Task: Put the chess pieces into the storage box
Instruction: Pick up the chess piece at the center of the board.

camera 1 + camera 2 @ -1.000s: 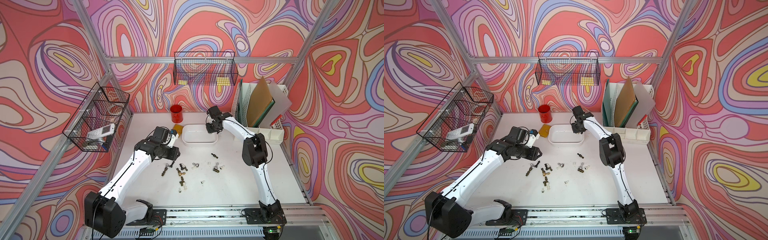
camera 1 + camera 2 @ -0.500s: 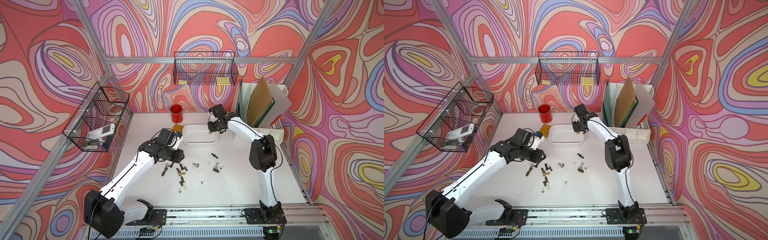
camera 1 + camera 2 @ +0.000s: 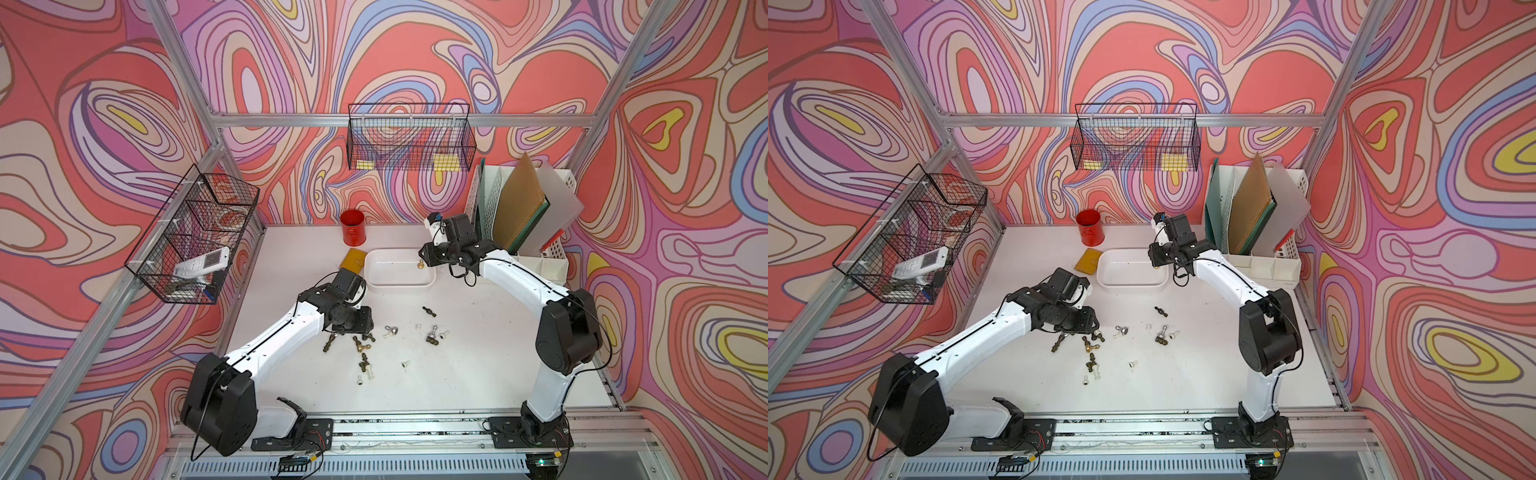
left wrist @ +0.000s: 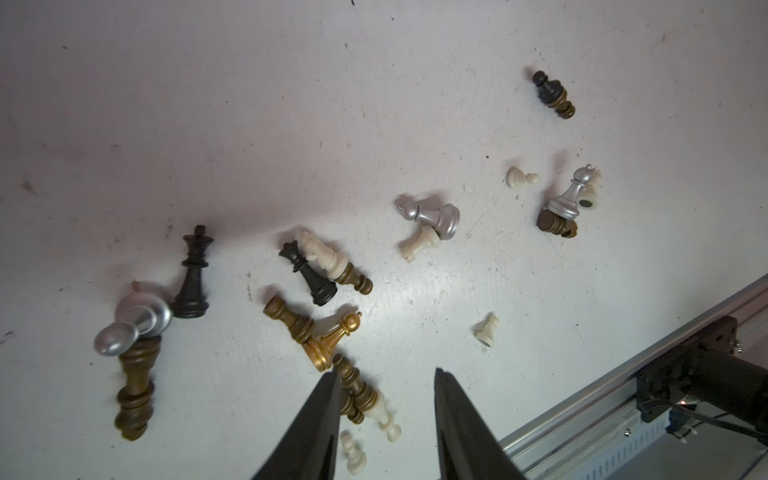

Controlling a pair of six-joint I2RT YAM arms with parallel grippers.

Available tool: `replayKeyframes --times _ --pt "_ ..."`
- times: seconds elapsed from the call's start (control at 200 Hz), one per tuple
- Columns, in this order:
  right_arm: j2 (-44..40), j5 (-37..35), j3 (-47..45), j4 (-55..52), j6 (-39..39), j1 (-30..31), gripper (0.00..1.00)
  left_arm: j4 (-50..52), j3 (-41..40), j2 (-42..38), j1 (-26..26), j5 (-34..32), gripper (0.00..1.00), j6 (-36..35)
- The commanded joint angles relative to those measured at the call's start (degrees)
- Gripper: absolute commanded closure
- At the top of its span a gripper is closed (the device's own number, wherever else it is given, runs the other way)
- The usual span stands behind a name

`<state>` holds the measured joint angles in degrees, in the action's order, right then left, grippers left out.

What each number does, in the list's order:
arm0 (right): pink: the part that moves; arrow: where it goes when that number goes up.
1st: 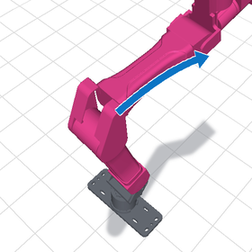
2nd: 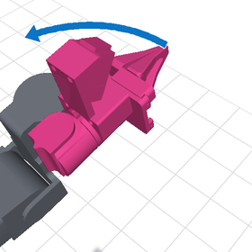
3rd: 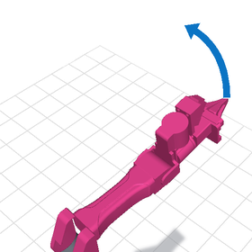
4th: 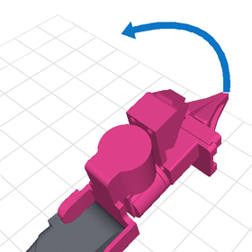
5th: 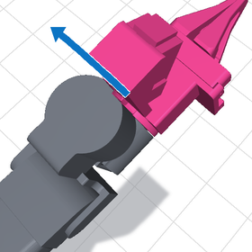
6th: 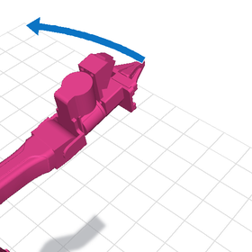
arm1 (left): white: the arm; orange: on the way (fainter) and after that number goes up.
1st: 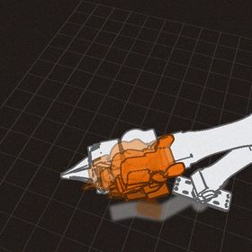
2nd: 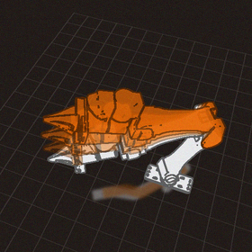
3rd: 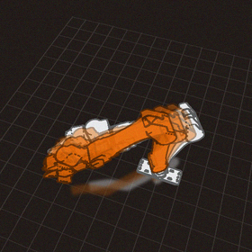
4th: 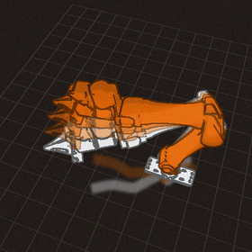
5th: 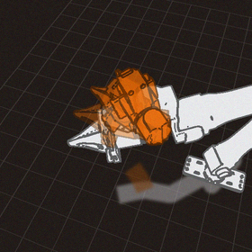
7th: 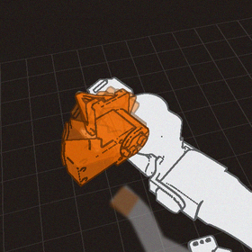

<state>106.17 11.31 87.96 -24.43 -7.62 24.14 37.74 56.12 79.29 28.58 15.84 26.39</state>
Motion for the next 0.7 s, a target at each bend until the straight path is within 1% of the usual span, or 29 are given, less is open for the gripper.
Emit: replayKeyframes --times 0.0,0.07,0.245,0.305,0.35,0.516,0.696 --pt "1.03 2.53 -0.32 1.31 -0.36 0.2 0.71 -6.87 1.59 4.05 2.01 3.04 0.59 5.34" --pt "0.11 1.57 -1.02 1.31 0.25 0.2 0.71 -7.47 3.21 7.39 3.74 1.34 0.56 7.88" --pt "-2.44 -2.29 -2.07 0.95 2.11 0.19 0.68 -9.88 4.38 12.66 6.02 -1.25 0.55 12.48" --pt "-2.94 -2.48 -2.33 1.05 2.34 0.2 0.68 -9.87 4.99 13.96 6.5 -1.91 0.54 12.54" --pt "-3.16 -2.56 -2.51 1.2 2.43 0.2 0.68 -10.2 5.46 15.12 6.74 -1.25 0.53 12.36" --pt "-3.03 -2.65 -2.62 1.14 2.86 0.2 0.67 -8.51 8.24 19.08 8.18 -1.24 0.52 10.02" --pt "-2.76 -2.96 -2.34 0.35 3.23 0.2 0.67 -6.03 10.38 22.24 9.21 -3.88 0.52 8.08"
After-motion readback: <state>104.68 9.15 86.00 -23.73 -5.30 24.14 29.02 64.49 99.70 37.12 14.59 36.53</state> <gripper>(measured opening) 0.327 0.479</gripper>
